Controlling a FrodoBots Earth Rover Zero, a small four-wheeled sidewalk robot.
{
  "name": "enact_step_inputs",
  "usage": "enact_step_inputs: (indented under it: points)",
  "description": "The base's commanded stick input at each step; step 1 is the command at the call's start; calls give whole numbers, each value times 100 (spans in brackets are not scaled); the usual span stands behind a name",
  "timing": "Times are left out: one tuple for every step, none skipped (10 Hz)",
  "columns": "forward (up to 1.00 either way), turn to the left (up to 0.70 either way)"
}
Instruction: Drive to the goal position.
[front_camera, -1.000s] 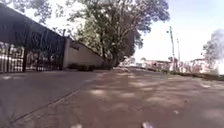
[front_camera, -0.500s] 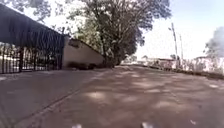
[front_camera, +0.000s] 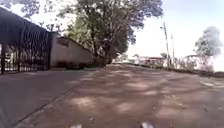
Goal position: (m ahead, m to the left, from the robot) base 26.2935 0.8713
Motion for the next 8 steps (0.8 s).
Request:
enact_step_inputs:
  points:
    - [70,0]
    - [70,0]
    - [70,0]
    - [70,0]
    - [70,0]
    - [70,0]
    - [70,0]
    - [70,0]
